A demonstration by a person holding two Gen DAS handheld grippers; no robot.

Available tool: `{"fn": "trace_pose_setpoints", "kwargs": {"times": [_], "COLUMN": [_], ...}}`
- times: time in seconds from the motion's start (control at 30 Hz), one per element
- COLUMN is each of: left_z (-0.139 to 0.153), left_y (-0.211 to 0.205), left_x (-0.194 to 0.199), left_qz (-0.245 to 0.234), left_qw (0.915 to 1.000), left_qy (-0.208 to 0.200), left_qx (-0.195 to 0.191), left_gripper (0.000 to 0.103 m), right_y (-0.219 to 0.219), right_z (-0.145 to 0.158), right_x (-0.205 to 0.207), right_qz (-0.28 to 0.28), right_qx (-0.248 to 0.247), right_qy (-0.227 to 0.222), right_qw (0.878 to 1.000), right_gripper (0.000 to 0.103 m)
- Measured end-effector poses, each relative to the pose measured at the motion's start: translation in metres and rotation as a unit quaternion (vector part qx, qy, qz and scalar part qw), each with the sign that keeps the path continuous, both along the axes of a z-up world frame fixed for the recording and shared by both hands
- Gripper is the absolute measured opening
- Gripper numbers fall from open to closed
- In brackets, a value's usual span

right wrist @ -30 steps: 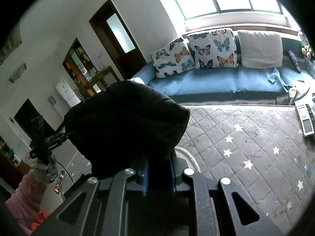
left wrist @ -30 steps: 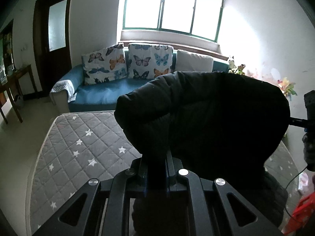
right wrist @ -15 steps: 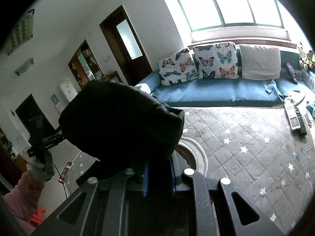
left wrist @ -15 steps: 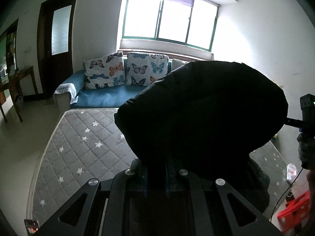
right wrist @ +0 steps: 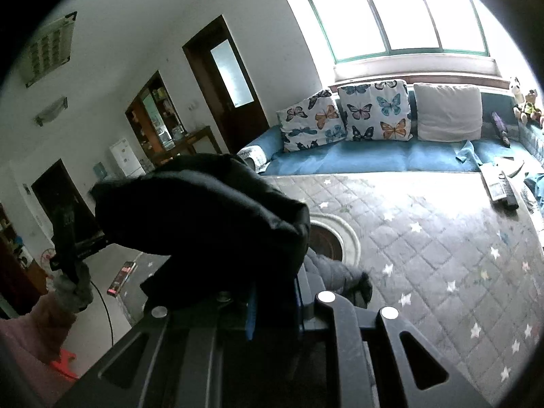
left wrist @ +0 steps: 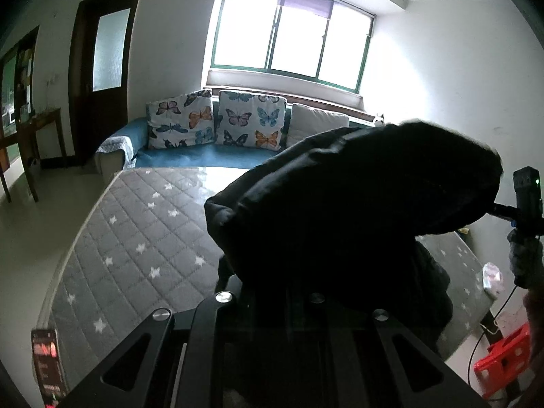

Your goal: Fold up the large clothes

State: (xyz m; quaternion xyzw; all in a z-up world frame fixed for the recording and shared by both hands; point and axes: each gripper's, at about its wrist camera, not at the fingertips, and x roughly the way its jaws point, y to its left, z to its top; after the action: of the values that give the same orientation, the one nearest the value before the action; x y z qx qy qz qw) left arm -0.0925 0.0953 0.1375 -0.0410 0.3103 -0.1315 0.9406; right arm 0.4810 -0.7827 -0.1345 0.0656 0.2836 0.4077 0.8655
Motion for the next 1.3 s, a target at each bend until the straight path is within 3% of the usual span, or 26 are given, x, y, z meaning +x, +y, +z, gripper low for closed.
{"fn": "trace_pose_setpoints", "kwargs": {"times": [0.5, 0.8, 1.13, 1.3], "left_z": [-0.063, -0.101, -0.172, -0.163], "left_y": [0.011, 0.017, 0.061, 0.08], "left_x": [-0.086, -0.105, -0.121, -0.131], "left_qz": [-0.003, 0.002, 0.055, 0.057], "left_qw": [0.9998, 0.9991, 0.9912, 0.9908], "left_qy": [0.018, 0.04, 0.111, 0.111], "left_qx": [-0.011, -0.012, -0.047, -0.053], "left_gripper": [0.012, 0.012, 0.007, 0.007], "right_y": [-0.011, -0.013, 0.008, 0.014], "right_z": [-0.051, -0.076, -0.101, -0.102], "right_x": [-0.067, -0.087, -0.101, -0.112], "right_qz": [0.013, 0.013, 0.022, 0.026], "right_qx": [-0.019, -0.037, -0.123, -0.167], "right_qy": [0.002, 0.006, -0.012, -0.024], "right_qw": [1.0, 0.999, 0.992, 0.985], "right_gripper": [0.02, 0.02, 0.022, 0.022]}}
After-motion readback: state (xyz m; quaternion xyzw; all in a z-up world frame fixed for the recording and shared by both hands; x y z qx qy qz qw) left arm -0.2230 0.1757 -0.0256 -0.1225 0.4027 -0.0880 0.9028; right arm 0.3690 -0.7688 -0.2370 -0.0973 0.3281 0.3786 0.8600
